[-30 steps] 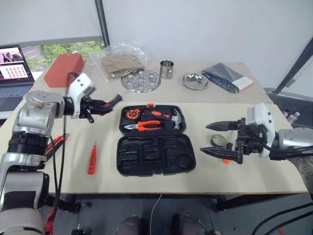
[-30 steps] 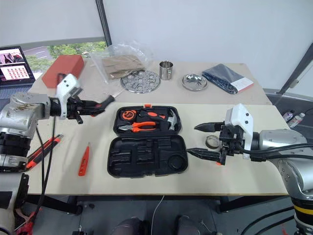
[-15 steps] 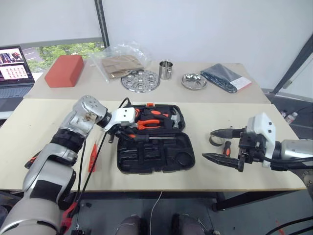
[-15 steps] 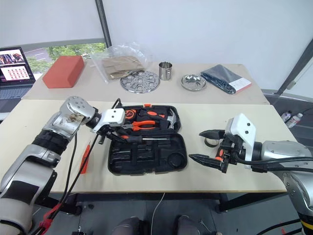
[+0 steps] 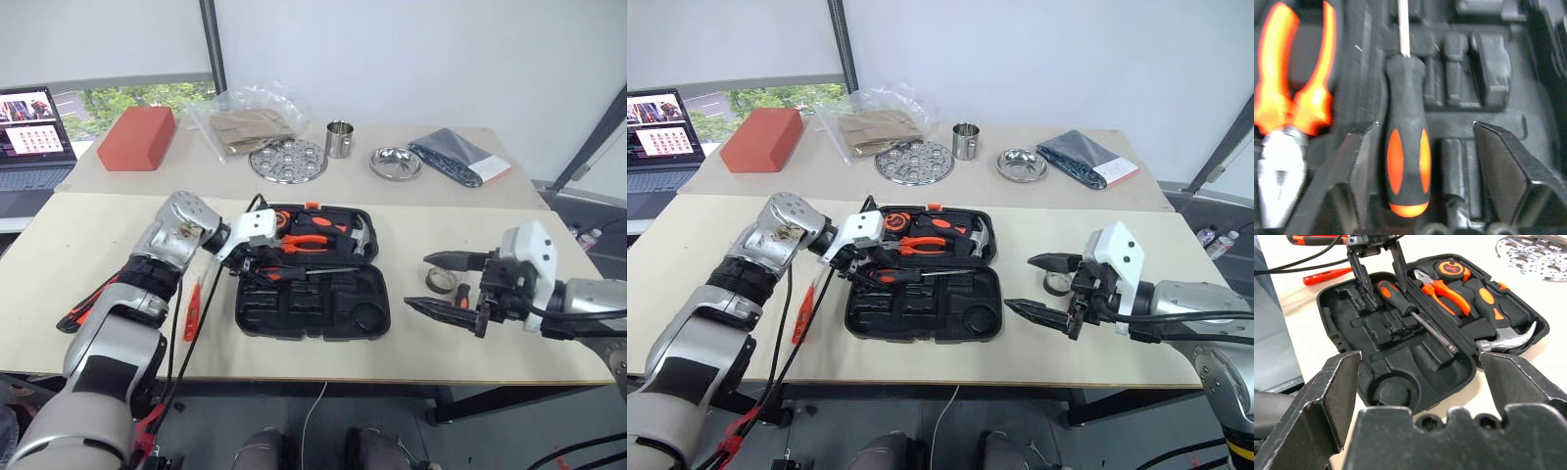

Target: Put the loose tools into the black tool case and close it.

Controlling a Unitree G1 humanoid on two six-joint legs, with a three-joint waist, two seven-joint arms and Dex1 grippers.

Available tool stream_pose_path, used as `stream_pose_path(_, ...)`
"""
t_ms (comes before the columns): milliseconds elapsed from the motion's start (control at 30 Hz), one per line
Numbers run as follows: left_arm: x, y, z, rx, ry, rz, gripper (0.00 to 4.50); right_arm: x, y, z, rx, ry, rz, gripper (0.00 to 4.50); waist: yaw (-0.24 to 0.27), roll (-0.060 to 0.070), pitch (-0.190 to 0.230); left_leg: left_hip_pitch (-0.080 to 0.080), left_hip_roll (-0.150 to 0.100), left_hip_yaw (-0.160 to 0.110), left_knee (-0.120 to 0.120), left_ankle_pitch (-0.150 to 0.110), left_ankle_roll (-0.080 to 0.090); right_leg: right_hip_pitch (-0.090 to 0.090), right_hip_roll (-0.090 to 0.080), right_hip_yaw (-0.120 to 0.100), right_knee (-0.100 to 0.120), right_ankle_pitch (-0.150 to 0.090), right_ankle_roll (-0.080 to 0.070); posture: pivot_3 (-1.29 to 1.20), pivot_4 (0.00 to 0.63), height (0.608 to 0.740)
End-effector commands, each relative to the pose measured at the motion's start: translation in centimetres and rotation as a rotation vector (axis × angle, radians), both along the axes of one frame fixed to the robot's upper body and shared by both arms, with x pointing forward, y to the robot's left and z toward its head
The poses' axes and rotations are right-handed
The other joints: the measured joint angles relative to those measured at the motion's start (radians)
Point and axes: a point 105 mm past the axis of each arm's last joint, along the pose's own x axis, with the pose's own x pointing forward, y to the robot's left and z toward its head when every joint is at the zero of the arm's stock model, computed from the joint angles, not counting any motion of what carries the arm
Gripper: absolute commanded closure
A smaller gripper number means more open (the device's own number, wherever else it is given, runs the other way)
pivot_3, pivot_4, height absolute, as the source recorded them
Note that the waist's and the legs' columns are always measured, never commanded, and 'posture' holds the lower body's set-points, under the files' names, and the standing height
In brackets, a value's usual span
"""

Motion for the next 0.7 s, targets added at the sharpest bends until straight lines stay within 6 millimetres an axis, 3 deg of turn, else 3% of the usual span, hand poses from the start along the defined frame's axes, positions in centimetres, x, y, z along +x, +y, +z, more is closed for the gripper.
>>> stream_pose_path(33,0.4,-1.2,1.7,-0.045,-0.058,-0.019,2.76,-0.1,0.1,0.9,0.004,-0.043,0.001,0.0,0.0,0.0,0.0,0.0,0.0,0.0,0.0,0.0,0.0,0.0,0.0,0.0,0.0,0.0,0.0,0.0,0.15,0.734)
stream_pose_path(200,0.7,-2.5,0.2,-0.022,-0.057,-0.026,4.44,0.0,0.1,0.9,0.002,-0.046,0.0,0.0,-0.001,0.0,0.0,0.0,0.0,0.001,0.0,0.0,0.0,0.0,0.0,0.0,0.001,0.0,0.0,0.0,0.15,0.734)
stream_pose_path(300,0.2,-3.0,-1.4,0.03,-0.034,-0.065,4.44,0.0,0.0,0.9,0.005,-0.046,-0.003,0.0,-0.001,0.0,0.0,0.0,-0.001,0.001,0.0,0.0,0.0,0.0,0.0,0.0,0.0,0.0,0.0,0.0,0.15,0.734)
stream_pose_path(433,-0.1,-2.3,-5.0,0.223,-0.083,-0.127,4.44,0.0,-0.2,0.7,0.019,-0.043,-0.022,0.0,0.0,0.001,-0.001,0.001,-0.001,0.001,0.0,0.0,0.0,0.001,0.0,0.0,0.0,0.0,0.0,0.0,0.15,0.734)
stream_pose_path(500,-0.3,-2.1,-5.7,0.248,-0.086,-0.145,4.44,0.0,-0.4,0.6,0.025,-0.042,-0.04,0.0,0.004,0.003,-0.003,0.004,-0.001,0.0,0.0,0.0,0.0,0.004,0.0,0.0,0.0,0.0,0.0,0.0,0.15,0.734)
stream_pose_path(600,0.1,-2.2,-5.2,0.209,-0.115,-0.123,4.44,-0.3,-1.1,0.5,0.033,-0.042,-0.088,0.0,0.004,0.005,-0.004,0.009,0.0,-0.001,0.0,-0.002,0.002,0.01,-0.001,0.0,-0.003,0.0,0.0,0.0,0.15,0.734)
stream_pose_path(700,-0.3,-2.6,-1.6,-0.029,-0.069,-0.093,4.44,-0.9,-3.8,-0.1,0.044,-0.028,-0.245,0.0,0.006,0.005,-0.004,0.01,0.0,-0.001,0.0,-0.004,0.004,0.012,-0.003,0.0,-0.003,-0.001,0.003,0.0,0.15,0.734)
